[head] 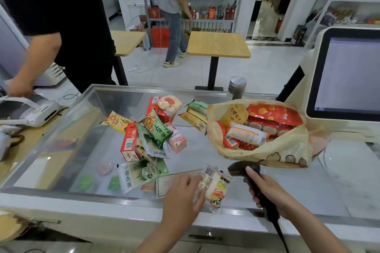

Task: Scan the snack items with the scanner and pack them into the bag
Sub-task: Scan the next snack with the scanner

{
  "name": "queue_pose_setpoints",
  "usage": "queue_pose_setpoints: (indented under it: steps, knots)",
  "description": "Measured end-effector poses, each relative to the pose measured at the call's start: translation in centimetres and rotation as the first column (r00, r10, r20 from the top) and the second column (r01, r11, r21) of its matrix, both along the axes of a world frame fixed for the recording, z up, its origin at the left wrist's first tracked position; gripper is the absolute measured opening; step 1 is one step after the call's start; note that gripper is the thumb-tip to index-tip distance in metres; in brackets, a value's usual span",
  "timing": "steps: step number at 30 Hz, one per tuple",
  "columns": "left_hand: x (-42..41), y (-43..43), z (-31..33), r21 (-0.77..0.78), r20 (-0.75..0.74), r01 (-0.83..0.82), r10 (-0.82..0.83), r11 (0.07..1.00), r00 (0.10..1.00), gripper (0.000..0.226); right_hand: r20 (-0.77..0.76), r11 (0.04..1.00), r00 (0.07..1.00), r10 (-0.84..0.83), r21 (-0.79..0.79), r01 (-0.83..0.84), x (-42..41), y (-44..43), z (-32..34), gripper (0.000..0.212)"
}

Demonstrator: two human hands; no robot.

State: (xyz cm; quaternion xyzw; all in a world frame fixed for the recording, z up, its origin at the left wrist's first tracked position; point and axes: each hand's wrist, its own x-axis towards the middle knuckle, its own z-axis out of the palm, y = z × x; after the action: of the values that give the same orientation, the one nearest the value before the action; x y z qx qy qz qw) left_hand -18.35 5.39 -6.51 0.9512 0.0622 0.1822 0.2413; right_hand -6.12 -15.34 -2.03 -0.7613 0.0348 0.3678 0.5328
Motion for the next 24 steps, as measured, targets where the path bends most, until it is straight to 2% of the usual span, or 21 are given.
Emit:
queue_pose_setpoints:
  steps: [2, 4, 6, 8, 9, 11, 16, 19, 24]
  knots:
    - [0.6, 0.0, -0.8, 0.199, 0.007, 0.217, -0.223, 0.956, 0.975, 0.034, -0.004, 1.0, 1.0, -0.019, -0.003, 0.019, -0.1, 0.0, 0.2, 0.047]
    - [1.0, 0.1, -1.5, 0.297, -0.108, 0.379, -0.364, 0.876, 0.925, 0.037, -0.012, 0.999, 0.999, -0.042, -0.012, 0.042, -0.1, -0.1, 0.6, 0.049]
    - [1.3, 0.5, -1.4, 0.246, -0.189, 0.463, -0.426, 0.852, 0.885, 0.033, -0.024, 0.997, 0.998, -0.066, -0.048, 0.065, -0.3, -0.2, 1.0, 0.052]
    - [1.9, 1.2, -0.9, 0.104, -0.22, 0.505, -0.475, 0.857, 0.852, 0.035, -0.037, 0.994, 0.996, -0.078, -0.083, 0.075, -0.4, -0.6, 1.6, 0.056]
    - [2.2, 1.4, -0.7, 0.081, -0.225, 0.496, -0.469, 0.864, 0.854, 0.038, -0.04, 0.992, 0.996, -0.079, -0.098, 0.074, -0.4, -0.8, 1.9, 0.058]
    - [2.4, 1.5, -0.9, 0.145, -0.19, 0.427, -0.399, 0.892, 0.897, 0.038, -0.038, 0.989, 0.997, -0.071, -0.129, 0.066, -0.5, -1.1, 2.6, 0.065]
    - [2.9, 0.8, -2.2, 0.23, -0.266, 0.368, -0.306, 0.901, 0.914, 0.044, -0.033, 0.979, 0.999, -0.043, -0.203, 0.035, -1.0, -1.1, 5.0, 0.072]
    - [3.7, 0.8, -2.2, 0.221, -0.211, 0.332, -0.287, 0.917, 0.934, 0.041, -0.036, 0.971, 0.999, -0.024, -0.239, 0.015, -1.1, -0.8, 7.3, 0.075]
    - [4.8, 0.8, -2.5, 0.105, -0.172, 0.266, -0.246, 0.958, 0.954, 0.054, -0.021, 0.969, 1.0, -0.008, -0.247, 0.002, -1.4, -0.1, 11.2, 0.081]
